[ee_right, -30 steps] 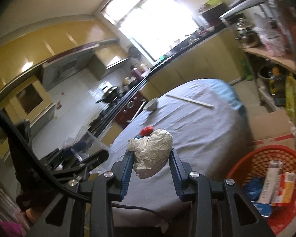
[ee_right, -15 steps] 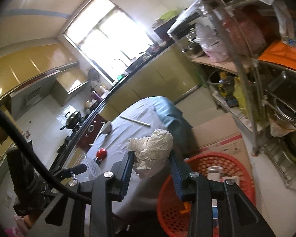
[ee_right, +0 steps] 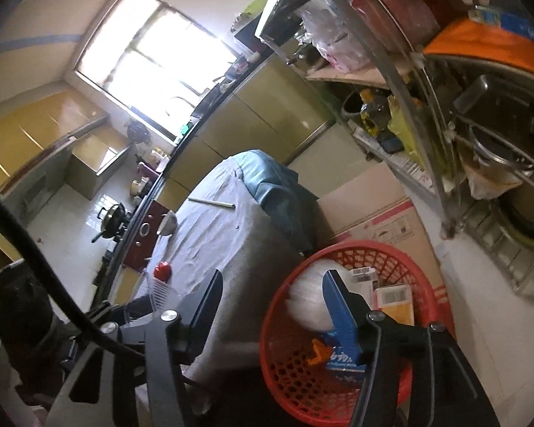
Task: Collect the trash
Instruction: 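Carry the clear tray and white foil in both tools over the red basket, then open both tools to drop the tray and foil into the basket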
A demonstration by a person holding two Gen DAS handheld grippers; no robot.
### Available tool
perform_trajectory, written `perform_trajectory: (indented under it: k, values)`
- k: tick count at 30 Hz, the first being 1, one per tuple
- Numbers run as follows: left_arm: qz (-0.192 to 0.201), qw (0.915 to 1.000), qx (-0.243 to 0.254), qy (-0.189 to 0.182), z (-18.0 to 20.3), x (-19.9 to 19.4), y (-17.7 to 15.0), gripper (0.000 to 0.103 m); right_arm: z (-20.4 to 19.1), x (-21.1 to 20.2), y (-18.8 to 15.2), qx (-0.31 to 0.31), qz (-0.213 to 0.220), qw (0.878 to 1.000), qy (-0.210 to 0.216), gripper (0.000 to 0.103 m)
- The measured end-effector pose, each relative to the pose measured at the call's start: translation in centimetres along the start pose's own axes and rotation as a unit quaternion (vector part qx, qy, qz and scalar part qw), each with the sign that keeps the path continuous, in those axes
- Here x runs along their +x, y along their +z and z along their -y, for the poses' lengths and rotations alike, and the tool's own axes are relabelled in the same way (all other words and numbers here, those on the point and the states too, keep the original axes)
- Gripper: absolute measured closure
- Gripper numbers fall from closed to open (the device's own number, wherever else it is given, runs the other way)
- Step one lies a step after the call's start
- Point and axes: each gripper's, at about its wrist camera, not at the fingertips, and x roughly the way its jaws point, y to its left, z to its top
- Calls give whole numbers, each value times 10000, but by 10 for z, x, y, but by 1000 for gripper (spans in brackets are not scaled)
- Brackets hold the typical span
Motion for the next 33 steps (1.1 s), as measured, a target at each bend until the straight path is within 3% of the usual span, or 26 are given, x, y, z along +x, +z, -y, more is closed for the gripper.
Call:
perform_trajectory:
  k: [6,21,33]
  values:
    - [167,9997,-72,-190,-2,-10,1,14,-11,-7,1,-83,202,9998,37,39]
    - [129,9974,-310,-632,1,-8,11,14,-10,-97,33,-148,1641,9856,382,37]
    - [20,9954,-420,-856,4,-7,13,13,-20,-92,27,-296,1629,9851,469,36]
